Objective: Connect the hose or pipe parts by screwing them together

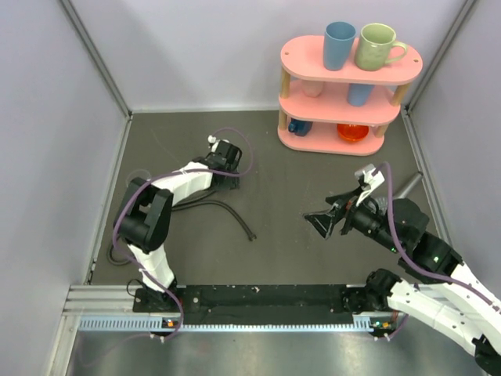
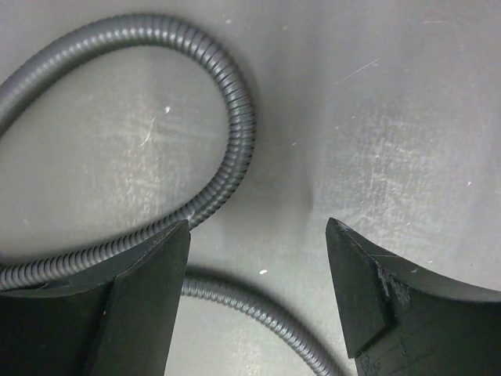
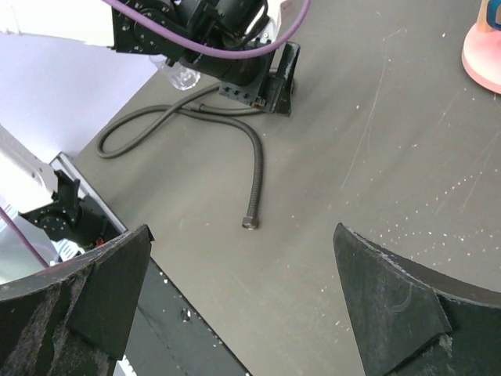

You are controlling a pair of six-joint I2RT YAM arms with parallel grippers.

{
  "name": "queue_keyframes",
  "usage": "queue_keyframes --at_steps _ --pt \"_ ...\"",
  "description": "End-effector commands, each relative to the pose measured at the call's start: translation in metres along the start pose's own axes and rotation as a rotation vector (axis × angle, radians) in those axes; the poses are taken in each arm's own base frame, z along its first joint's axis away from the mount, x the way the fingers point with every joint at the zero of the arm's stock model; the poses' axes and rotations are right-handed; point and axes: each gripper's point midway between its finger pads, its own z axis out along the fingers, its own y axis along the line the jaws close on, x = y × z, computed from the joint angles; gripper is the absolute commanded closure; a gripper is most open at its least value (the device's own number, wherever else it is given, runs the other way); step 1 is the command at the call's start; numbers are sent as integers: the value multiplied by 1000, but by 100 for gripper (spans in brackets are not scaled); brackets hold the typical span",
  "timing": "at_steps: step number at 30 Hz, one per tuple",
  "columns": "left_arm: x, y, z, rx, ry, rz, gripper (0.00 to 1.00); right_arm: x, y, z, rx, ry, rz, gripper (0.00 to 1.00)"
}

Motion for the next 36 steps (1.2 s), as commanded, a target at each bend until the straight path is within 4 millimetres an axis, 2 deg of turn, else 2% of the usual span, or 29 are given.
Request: queue_keyframes --at_steps 1,7,11,18,22,23,26,30,33,35,36 --pt "-22 -17 4 59 -37 54 25 -6 0 -1 -6 -32 -26 1" --pt "-29 -13 14 50 -48 146 23 -4 -1 -1 -5 -27 -24 1" --pt "-24 -7 21 50 -4 181 23 -3 -1 -1 -4 -26 -26 1" --pt "-9 -31 26 179 67 195 27 -8 -2 -2 6 -39 -33 1" --pt "-4 -43 26 233 87 194 33 -9 -2 -3 7 -40 -30 1" --pt "-3 -48 24 254 89 193 38 -10 -2 -3 7 -41 -32 1" --pt "-4 -67 14 319 58 204 52 -9 -8 -2 38 -43 -28 1" --pt "7 -118 -13 493 39 267 54 -9 -13 0 68 -46 -7 1" --pt "31 -168 -39 619 28 365 55 -8 -17 2 90 -44 4 1" --pt "38 -187 -50 671 14 391 55 -7 -20 3 107 -44 10 1" --pt "50 -202 -59 709 19 420 55 -6 -21 4 113 -43 13 1"
